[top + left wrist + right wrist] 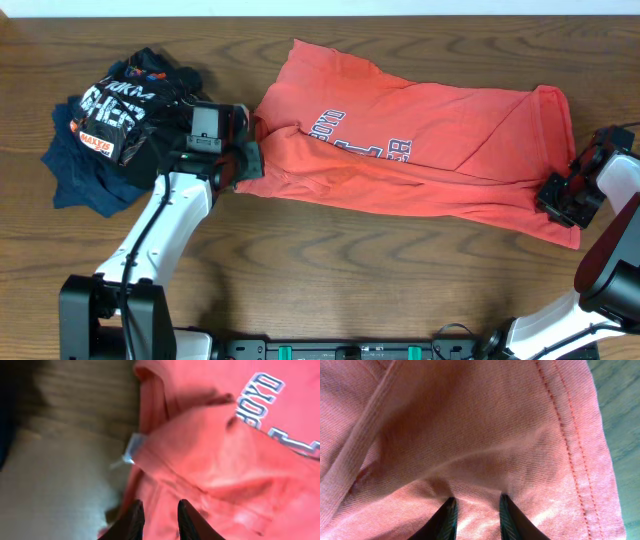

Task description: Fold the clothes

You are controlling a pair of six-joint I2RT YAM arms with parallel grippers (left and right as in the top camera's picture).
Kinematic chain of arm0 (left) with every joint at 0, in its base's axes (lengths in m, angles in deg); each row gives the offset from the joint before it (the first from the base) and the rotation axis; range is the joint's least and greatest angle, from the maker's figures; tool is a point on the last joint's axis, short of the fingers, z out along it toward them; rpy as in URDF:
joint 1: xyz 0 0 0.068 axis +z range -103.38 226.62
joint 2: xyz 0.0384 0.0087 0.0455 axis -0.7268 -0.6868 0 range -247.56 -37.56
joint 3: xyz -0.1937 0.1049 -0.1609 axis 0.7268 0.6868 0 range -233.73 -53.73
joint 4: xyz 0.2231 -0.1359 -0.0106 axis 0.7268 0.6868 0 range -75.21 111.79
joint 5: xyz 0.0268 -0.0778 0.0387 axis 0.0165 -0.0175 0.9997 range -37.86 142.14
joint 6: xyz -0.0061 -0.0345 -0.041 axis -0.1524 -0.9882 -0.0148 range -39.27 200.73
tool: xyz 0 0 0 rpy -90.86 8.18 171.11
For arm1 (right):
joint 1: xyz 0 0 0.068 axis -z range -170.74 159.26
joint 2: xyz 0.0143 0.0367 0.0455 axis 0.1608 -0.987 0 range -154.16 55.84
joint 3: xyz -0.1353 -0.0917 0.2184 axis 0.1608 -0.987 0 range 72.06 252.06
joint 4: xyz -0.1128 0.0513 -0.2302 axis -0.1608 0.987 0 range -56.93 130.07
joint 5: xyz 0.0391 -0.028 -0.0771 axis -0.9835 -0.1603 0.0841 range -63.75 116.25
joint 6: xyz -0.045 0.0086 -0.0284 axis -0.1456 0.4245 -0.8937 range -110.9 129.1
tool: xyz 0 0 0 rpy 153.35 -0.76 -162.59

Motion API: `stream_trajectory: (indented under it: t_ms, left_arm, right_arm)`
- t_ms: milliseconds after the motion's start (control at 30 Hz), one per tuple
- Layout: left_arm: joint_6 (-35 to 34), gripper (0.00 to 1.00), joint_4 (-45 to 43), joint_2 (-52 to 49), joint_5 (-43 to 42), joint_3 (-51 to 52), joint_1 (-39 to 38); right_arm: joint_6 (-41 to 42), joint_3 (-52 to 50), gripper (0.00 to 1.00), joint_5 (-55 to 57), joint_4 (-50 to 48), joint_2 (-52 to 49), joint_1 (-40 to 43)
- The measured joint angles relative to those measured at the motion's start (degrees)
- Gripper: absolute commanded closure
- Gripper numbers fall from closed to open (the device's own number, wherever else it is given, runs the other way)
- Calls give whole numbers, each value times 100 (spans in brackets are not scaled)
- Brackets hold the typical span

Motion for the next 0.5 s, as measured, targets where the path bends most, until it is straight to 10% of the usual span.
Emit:
stream_trajectory:
  t_ms: [500]
  left_arm:
    - [-4, 87, 839, -1397, 33, -168, 4]
  right_arm:
    - [4, 0, 72, -4, 4, 2, 0]
